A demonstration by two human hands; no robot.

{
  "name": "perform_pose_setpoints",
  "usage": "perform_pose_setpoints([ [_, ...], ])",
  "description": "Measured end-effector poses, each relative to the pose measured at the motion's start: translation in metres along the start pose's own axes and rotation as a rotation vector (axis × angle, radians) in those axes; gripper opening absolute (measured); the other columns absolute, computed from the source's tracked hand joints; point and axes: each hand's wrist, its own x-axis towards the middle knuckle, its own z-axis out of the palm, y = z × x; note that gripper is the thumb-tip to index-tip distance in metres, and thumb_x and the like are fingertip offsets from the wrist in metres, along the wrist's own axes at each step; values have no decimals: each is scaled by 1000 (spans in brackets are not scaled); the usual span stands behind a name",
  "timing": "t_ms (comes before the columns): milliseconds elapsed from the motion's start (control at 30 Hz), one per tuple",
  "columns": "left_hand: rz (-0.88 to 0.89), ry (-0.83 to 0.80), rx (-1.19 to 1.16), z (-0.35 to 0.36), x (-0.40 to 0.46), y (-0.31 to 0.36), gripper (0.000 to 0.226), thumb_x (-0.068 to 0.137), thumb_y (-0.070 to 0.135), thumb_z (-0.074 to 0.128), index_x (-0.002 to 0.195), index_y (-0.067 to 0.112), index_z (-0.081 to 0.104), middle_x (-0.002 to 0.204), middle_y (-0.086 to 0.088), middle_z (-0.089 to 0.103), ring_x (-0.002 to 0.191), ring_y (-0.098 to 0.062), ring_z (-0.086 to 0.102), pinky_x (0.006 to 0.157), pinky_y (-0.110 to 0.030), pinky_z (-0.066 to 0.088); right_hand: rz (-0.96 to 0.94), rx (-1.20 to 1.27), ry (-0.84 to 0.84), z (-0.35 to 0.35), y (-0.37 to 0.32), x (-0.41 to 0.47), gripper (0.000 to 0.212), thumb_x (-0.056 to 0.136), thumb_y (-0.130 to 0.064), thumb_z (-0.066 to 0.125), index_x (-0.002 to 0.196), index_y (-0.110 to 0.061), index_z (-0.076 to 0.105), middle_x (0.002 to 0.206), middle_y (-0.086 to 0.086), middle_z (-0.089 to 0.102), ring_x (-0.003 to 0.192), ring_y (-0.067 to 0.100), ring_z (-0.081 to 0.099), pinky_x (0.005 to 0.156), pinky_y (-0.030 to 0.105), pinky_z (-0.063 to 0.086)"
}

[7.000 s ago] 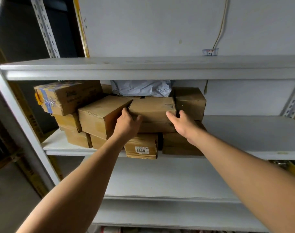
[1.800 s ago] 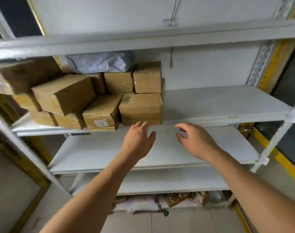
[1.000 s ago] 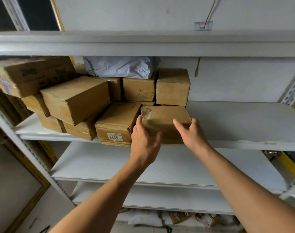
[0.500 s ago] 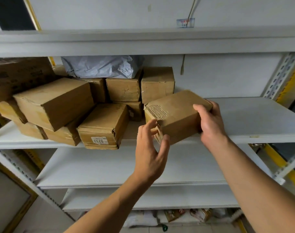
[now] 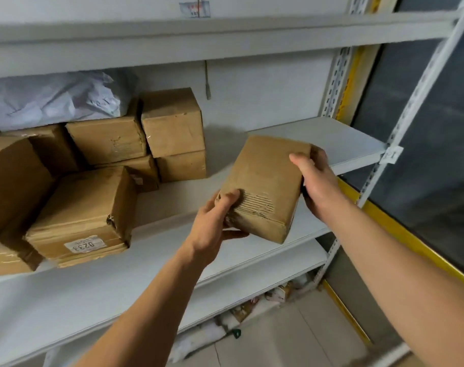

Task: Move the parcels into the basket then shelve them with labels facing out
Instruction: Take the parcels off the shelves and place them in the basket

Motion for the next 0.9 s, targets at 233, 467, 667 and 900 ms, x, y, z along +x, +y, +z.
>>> perform_pose_setpoints([
  [233,32,-138,19,67,6,-54,63,88,55,74,144,32,59,129,0,73,115,-26,72,90,-50,64,173,-84,168,-66,53,-69,116,60,-73,92,153,-57,25,157,-3,50,125,21,67,97,54,60],
  [467,-129,-290,75,168,-15,-121,58,94,45,76,147,37,55,130,2,73,117,-22,72,88,-48,64,237,116,337,-178,73,-141,77,84,-37,83,148,-42,41,129,4,73,110,23,76,94,66,58],
  [667,-272,-486,227,261,-44,-198,48,99,43,68,145,42,54,133,7,72,119,-12,71,96,-40,58,258,194,471,-290,118,-214,77,89,-34,82,156,-39,43,133,4,71,115,26,74,91,51,63],
  [900,-391,-685,562,330,-75,-328,57,84,79,66,137,68,51,140,20,64,134,-15,59,115,-54,45,308,242,657,-393,194,-308,76,89,-33,83,155,-44,45,142,4,64,123,27,69,100,51,58],
])
